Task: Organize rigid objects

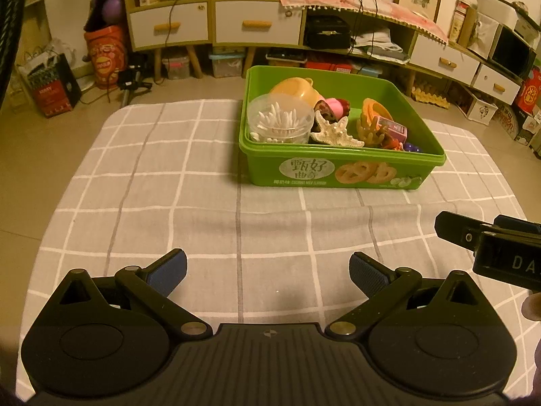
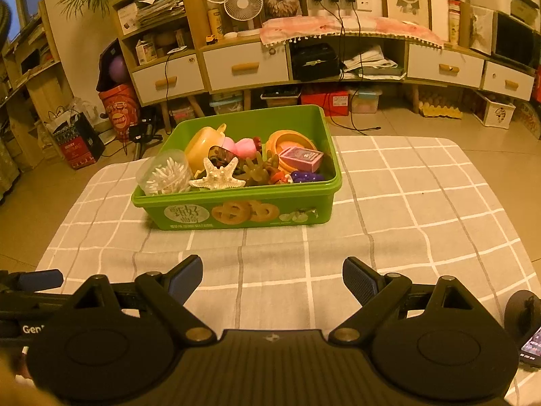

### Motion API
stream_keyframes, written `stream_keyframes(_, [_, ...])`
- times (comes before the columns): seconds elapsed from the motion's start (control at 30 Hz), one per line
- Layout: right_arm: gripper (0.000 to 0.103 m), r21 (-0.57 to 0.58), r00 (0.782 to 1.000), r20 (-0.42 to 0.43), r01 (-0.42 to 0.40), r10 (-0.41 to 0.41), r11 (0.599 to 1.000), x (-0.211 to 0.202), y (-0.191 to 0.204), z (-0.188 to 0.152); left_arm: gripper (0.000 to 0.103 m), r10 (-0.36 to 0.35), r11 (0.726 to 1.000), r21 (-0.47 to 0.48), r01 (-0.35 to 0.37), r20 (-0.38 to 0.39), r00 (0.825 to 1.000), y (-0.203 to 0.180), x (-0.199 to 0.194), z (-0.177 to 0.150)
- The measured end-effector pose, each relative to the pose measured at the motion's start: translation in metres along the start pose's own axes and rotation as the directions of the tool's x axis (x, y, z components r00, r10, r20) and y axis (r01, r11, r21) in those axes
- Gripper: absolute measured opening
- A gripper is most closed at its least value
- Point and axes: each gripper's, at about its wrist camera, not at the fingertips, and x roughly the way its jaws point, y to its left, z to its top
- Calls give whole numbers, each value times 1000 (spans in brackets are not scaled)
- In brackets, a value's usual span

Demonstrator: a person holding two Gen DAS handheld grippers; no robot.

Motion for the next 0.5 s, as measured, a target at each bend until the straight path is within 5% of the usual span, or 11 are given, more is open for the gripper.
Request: stream_keyframes(0.5, [73,-5,1000,0,-2,2,1000,0,2,-1,101,0,1000,2,0,0,1000,0,0,0])
